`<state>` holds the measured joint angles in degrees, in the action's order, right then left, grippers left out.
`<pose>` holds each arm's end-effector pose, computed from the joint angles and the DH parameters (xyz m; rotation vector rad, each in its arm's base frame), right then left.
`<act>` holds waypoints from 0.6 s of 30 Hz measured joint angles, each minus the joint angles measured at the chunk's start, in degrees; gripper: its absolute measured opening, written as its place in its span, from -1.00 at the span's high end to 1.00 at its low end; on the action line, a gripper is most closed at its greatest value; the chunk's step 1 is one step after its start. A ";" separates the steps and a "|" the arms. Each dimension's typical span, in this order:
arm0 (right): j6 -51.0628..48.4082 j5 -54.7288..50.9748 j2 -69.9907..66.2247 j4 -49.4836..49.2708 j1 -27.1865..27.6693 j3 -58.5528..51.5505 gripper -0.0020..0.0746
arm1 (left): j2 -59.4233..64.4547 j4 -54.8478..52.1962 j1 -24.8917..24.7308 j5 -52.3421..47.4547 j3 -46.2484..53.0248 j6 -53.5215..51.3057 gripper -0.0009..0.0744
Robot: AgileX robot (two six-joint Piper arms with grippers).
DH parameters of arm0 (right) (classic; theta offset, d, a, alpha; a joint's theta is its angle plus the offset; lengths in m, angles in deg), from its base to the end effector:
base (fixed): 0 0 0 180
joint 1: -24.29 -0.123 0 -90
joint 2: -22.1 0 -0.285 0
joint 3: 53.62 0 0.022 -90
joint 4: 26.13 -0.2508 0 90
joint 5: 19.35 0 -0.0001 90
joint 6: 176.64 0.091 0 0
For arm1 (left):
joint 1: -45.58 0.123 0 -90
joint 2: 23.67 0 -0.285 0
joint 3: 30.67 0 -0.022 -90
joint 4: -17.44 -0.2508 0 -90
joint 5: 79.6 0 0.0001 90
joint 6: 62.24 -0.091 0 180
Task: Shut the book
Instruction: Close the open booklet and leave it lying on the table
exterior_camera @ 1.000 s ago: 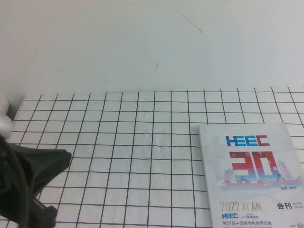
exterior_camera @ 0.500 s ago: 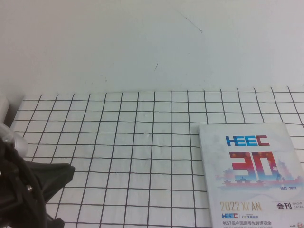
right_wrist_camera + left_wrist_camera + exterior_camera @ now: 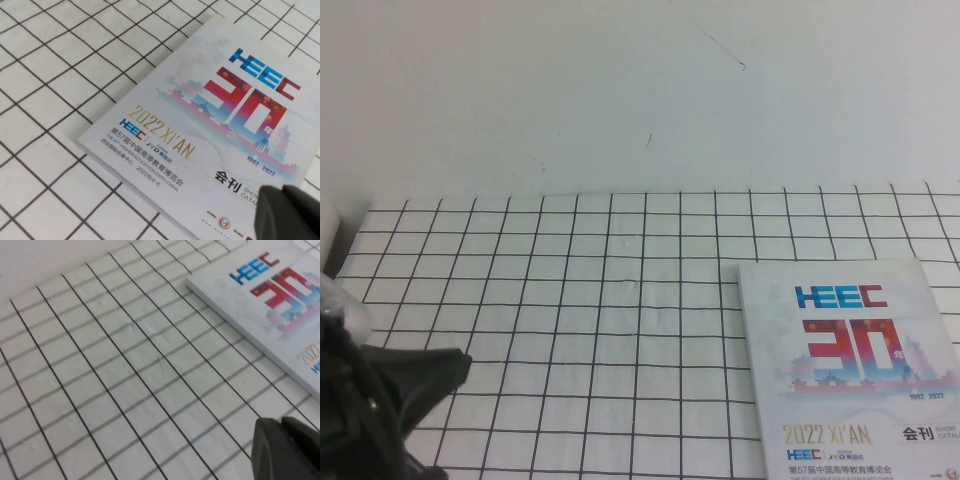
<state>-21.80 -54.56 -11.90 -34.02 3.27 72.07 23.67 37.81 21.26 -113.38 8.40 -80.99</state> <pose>0.0810 0.0389 0.2619 -0.7740 2.0072 0.1087 0.1150 -0.0713 0.3276 0.5856 2.0043 -0.4439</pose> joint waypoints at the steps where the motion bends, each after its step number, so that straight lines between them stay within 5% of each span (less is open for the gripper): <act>1: 0.00 -0.10 0.00 0.00 0.00 0.00 0.95 | -0.75 -0.72 0.00 2.26 0.58 0.00 0.99; 7: 0.00 -0.14 0.00 0.00 0.00 0.00 0.95 | -10.22 -8.31 1.56 17.98 7.73 2.26 0.99; 18: 0.00 -0.23 0.00 0.00 0.00 0.00 0.95 | -32.49 -16.87 16.03 20.73 28.09 15.20 0.99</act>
<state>-21.80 -54.79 -11.90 -34.02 3.27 72.07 -8.82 20.94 37.29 -92.65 36.49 -65.79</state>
